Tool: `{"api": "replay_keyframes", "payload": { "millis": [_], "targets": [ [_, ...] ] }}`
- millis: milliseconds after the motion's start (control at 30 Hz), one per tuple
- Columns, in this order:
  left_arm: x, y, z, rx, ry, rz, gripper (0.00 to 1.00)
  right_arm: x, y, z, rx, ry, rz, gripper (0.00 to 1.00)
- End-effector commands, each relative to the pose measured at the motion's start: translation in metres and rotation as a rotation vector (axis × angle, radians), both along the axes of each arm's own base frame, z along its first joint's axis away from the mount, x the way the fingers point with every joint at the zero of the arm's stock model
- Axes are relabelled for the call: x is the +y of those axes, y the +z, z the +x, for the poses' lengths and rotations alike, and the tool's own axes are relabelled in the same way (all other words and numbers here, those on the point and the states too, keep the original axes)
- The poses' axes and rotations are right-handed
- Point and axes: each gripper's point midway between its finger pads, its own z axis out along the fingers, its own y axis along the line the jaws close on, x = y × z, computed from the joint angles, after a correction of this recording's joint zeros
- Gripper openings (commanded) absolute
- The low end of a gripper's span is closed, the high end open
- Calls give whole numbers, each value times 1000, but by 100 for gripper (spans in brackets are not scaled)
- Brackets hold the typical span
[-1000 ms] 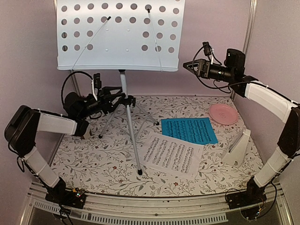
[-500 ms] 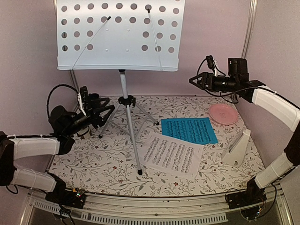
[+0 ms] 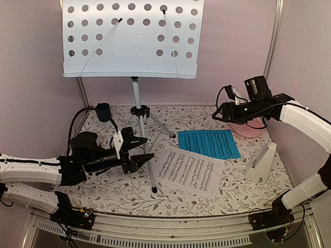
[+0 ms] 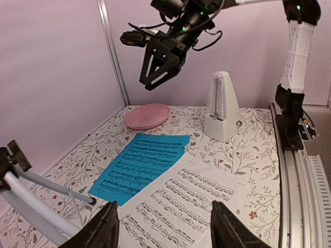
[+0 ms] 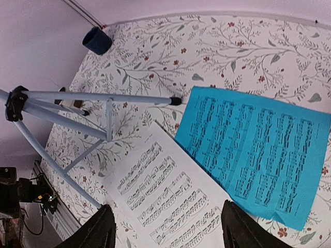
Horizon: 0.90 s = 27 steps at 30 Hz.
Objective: Set up the instrument practice props
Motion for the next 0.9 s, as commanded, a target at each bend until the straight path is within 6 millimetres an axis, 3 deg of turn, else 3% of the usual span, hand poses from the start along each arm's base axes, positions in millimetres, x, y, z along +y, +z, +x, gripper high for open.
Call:
{"api": "replay_keyframes", "payload": {
  "millis": [0, 133, 367, 600, 767, 867],
  "targets": [
    [-41, -34, -11, -31, -28, 182, 61, -5, -39, -33, 136, 0, -86, 69],
    [-93, -73, -27, -17, -121, 289, 58, -14, -85, -44, 224, -18, -180, 61],
    [-147, -87, -30, -35, -190, 297, 56, -31, -142, -47, 286, -86, -262, 57],
    [-177, -123, -38, -54, -248, 413, 55, -50, -172, -41, 331, -158, -261, 56],
    [-179, -138, -38, -48, -250, 447, 55, -60, -186, -37, 347, -177, -257, 55],
    [-180, -149, -37, -49, -248, 476, 55, -54, -193, -35, 350, -153, -227, 55]
  ]
}}
